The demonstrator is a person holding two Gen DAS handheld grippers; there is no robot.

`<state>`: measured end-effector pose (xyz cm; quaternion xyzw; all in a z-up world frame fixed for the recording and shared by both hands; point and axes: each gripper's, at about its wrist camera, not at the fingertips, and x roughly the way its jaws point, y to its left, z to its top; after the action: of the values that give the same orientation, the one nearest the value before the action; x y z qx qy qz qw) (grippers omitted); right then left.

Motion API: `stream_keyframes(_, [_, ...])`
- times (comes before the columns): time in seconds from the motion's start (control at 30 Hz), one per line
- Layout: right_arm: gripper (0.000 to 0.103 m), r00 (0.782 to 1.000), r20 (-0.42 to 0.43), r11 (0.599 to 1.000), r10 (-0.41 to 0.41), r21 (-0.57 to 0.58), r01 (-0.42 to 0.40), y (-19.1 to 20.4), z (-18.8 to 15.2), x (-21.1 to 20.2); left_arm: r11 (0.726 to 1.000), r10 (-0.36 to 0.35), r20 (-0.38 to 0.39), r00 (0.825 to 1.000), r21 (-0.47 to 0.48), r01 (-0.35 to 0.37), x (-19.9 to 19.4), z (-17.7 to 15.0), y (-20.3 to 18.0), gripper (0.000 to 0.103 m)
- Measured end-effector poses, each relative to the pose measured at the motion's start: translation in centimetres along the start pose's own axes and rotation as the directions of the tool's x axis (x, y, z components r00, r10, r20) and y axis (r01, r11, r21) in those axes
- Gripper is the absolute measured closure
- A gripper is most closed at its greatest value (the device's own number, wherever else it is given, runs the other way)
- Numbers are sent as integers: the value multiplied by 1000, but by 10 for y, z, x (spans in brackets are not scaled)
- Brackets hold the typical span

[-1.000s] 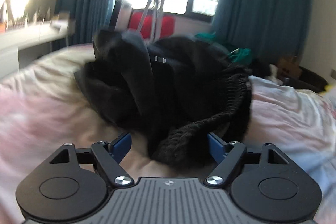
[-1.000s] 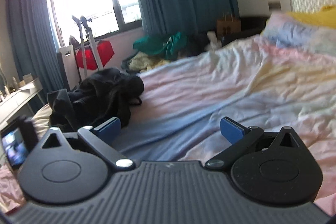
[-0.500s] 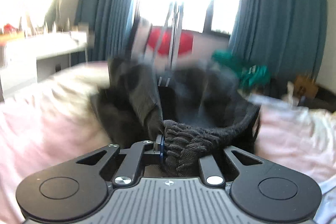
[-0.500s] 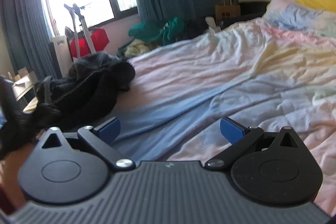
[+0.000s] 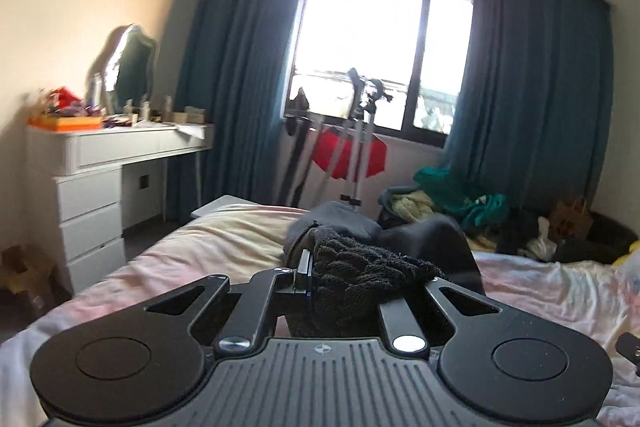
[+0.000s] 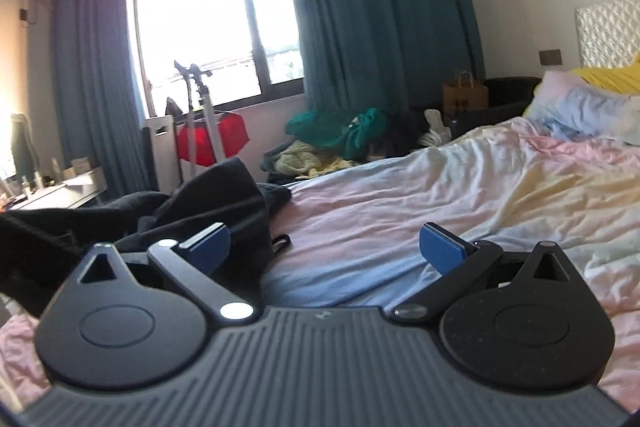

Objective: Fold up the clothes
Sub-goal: 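Grasp the waistband with the right tool while the left tool holds it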

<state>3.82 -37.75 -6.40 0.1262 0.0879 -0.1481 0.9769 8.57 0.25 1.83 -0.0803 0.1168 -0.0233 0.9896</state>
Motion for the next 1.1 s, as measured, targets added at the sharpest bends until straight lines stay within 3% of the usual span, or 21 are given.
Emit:
stream_keyframes(0.07, [0, 999, -21, 999, 42, 14, -42, 6, 3, -7, 1000, 26, 24, 999, 5, -27, -25, 12, 34, 94])
stream_keyframes(0.17, [0, 988, -73, 991, 133, 34, -130, 20, 3, -14, 991, 131, 50, 990, -3, -131, -43, 22, 88, 94])
stream_keyframes(0.27, [0, 960, -170, 975, 221, 67, -212, 40, -8, -12, 976, 209, -14, 978, -53, -210, -29, 17, 148, 94])
stream_keyframes(0.37, [0, 887, -314, 940, 339, 71, -334, 68, -33, -3, 962, 251, -106, 962, -81, -259, -4, 0, 192, 94])
stream_keyframes(0.47, [0, 808, -444, 912, 386, 55, -406, 98, -61, 4, 958, 272, -149, 951, -54, -282, 19, -14, 218, 94])
stream_keyframes(0.57, [2, 771, -528, 912, 358, 20, -410, 122, -85, 11, 948, 295, -193, 936, -59, -312, 44, -19, 229, 93])
stream_keyframes(0.67, [17, 782, -552, 928, 291, -38, -372, 133, -102, 23, 938, 320, -218, 922, -66, -341, 72, -35, 220, 93])
stream_keyframes(0.73, [27, 811, -531, 938, 246, -81, -338, 137, -106, 29, 932, 329, -242, 913, -71, -355, 83, -46, 220, 93])
stream_keyframes(0.83, [31, 856, -474, 958, 207, -81, -276, 135, -113, 38, 933, 322, -257, 911, -76, -351, 97, -52, 225, 93])
stream_keyframes(0.9, [33, 880, -418, 964, 225, -37, -264, 132, -114, 43, 934, 318, -263, 911, -78, -349, 98, -52, 225, 93])
stream_keyframes(1.0, [41, 884, -379, 958, 273, 22, -286, 130, -114, 50, 935, 311, -274, 910, -86, -345, 96, -53, 225, 92])
stream_keyframes(1.1, [56, 863, -410, 954, 294, 67, -293, 130, -112, 59, 939, 296, -283, 912, -89, -333, 85, -51, 224, 91])
